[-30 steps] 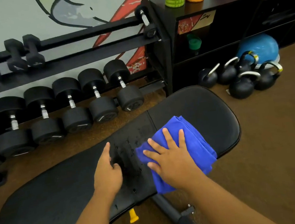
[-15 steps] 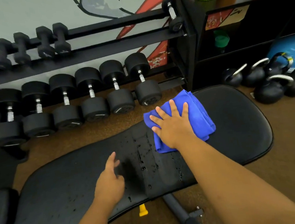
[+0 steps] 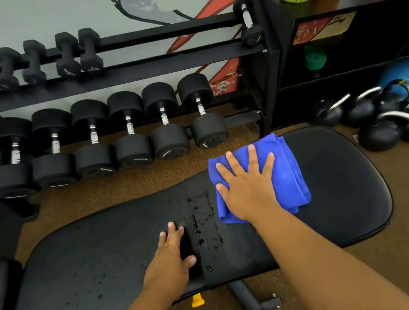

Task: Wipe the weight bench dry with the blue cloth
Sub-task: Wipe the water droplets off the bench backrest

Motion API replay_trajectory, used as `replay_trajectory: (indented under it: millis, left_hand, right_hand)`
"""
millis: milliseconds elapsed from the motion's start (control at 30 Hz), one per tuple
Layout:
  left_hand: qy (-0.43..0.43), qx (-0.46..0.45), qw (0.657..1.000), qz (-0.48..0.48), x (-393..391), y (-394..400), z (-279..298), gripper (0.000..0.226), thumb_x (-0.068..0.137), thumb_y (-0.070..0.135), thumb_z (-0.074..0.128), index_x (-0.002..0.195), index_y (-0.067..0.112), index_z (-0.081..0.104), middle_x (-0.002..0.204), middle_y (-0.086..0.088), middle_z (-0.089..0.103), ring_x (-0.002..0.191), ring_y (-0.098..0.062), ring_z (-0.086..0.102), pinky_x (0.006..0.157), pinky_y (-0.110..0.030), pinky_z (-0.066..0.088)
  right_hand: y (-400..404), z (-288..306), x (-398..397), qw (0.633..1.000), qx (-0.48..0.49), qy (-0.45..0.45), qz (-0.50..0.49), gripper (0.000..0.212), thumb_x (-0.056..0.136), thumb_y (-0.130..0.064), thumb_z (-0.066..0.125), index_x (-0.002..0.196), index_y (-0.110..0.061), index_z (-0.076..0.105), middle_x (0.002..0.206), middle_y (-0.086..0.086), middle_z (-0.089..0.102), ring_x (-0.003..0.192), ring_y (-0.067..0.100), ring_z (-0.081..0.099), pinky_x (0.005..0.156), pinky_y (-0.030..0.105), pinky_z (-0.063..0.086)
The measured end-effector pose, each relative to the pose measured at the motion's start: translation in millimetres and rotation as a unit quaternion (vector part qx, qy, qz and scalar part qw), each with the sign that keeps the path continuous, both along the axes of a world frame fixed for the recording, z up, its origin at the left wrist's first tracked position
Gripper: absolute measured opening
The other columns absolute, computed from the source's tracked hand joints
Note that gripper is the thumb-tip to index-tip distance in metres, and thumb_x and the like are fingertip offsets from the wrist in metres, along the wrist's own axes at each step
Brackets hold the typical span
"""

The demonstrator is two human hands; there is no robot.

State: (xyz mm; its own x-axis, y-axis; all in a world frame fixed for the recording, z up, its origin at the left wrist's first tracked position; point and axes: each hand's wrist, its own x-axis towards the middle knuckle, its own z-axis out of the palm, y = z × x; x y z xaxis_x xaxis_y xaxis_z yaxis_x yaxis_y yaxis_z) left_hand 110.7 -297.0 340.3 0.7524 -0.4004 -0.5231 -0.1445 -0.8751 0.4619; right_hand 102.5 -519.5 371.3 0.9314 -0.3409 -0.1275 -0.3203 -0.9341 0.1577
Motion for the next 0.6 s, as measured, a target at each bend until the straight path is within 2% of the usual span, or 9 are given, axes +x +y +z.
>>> replay_trajectory:
  millis: [133, 300, 467, 600]
  left_hand:
    - [0.0, 0.01, 1.0, 0.01, -1.3, -2.3, 2.6, 0.076, 0.096, 0.023, 0.055, 0.152, 0.032, 0.004, 0.159, 0.013, -0.012, 0.147, -0.012, -0.008, 0.113, -0.035, 0.029]
    - [0.008, 0.007, 1.0, 0.019, 0.3, -3.3, 4.6, 0.077, 0.095, 0.022, 0.057, 0.152, 0.032, 0.006, 0.16, 0.012, -0.007, 0.147, -0.011, -0.007, 0.112, -0.035, 0.028]
    - [0.005, 0.0, 1.0, 0.011, 1.6, -0.1, 2.7, 0.078, 0.094, 0.023, 0.059, 0.152, 0.033, 0.006, 0.16, 0.016, -0.007, 0.147, -0.007, -0.009, 0.113, -0.035, 0.03]
    - [0.005, 0.004, 1.0, 0.003, 2.0, 0.6, 4.8, 0.077, 0.094, 0.025, 0.058, 0.152, 0.032, 0.007, 0.159, 0.015, -0.008, 0.147, -0.009, -0.008, 0.114, -0.037, 0.027]
  right_hand:
    - [4.9, -1.2, 34.5, 0.998, 0.003, 0.036, 0.044, 0.058, 0.098, -0.057, 0.013, 0.152, -0.037, 0.014, 0.163, -0.004, 0.005, 0.144, 0.044, -0.015, 0.102, 0.074, -0.013]
    - [13.0, 2.2, 8.9, 0.99, 0.012, 0.04, 0.137, 0.053, 0.1, -0.053, 0.015, 0.152, -0.041, 0.01, 0.162, -0.009, 0.0, 0.147, 0.036, -0.013, 0.108, 0.069, -0.011]
    - [0.2, 5.5, -21.6, 0.995, 0.006, 0.021, 0.099, 0.054, 0.097, -0.052, 0.002, 0.151, -0.044, 0.004, 0.162, -0.013, -0.002, 0.148, 0.03, -0.013, 0.109, 0.066, -0.012]
    - [-4.6, 1.8, 11.2, 0.998, 0.014, 0.025, 0.063, 0.052, 0.1, -0.052, 0.013, 0.151, -0.042, 0.006, 0.162, -0.009, 0.001, 0.148, 0.032, -0.009, 0.11, 0.065, -0.009]
